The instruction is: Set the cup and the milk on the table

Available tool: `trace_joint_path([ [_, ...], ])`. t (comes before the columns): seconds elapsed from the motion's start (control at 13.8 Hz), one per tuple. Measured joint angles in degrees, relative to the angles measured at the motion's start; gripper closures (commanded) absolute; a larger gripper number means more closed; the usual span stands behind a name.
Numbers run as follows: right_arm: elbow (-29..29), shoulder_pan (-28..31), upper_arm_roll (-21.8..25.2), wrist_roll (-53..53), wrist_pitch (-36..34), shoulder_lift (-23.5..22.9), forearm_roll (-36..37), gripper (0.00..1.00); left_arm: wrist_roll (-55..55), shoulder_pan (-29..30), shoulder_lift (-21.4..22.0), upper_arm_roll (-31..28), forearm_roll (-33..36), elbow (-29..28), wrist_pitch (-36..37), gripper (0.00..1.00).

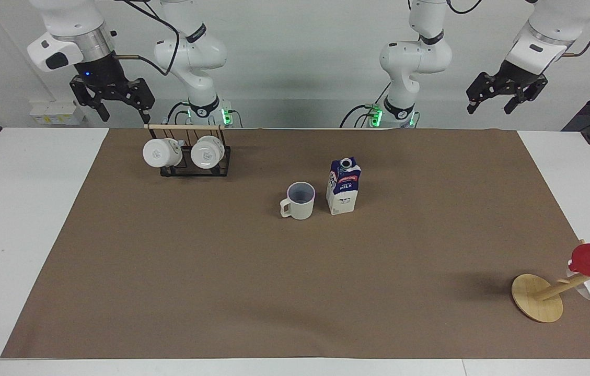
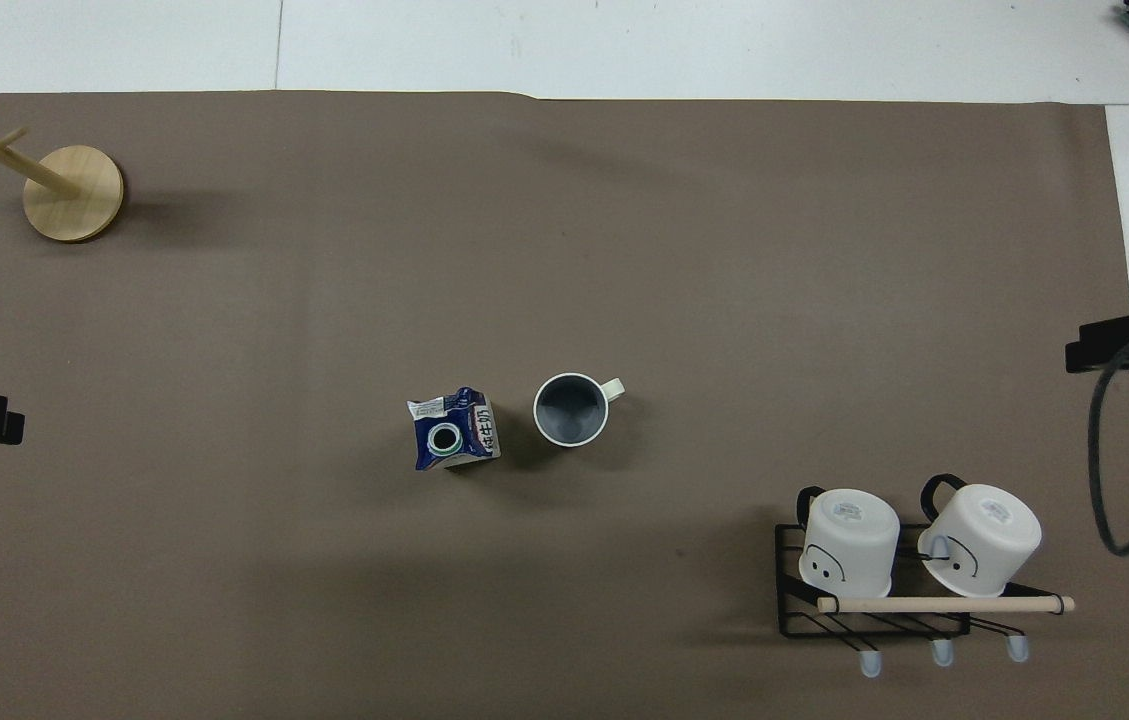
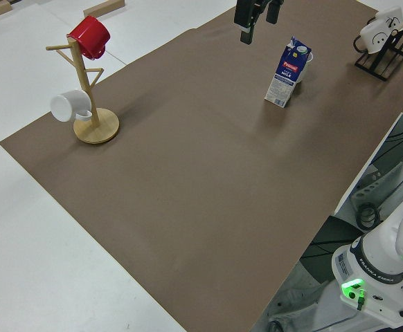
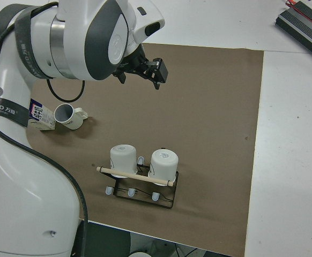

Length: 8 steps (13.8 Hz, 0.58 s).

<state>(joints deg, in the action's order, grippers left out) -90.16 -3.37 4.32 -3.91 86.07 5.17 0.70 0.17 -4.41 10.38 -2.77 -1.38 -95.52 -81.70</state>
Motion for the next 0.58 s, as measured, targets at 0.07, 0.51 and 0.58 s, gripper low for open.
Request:
trace_joint_path([
  [0.07,0.0,0.0,0.0,0.0,0.0,0.0,0.0,0.00,0.5,0.0,0.0,0.0,0.0,0.0,0.0,0.00],
  [0.51,0.0,0.0,0.0,0.0,0.0,0.0,0.0,0.00,4.4,0.0,0.0,0.0,0.0,0.2,-0.6,0.00],
  [0.58,0.0,0.0,0.0,0.0,0.0,0.0,0.0,0.00,5.1,0.0,0.0,0.0,0.0,0.2,-0.7,0.00],
])
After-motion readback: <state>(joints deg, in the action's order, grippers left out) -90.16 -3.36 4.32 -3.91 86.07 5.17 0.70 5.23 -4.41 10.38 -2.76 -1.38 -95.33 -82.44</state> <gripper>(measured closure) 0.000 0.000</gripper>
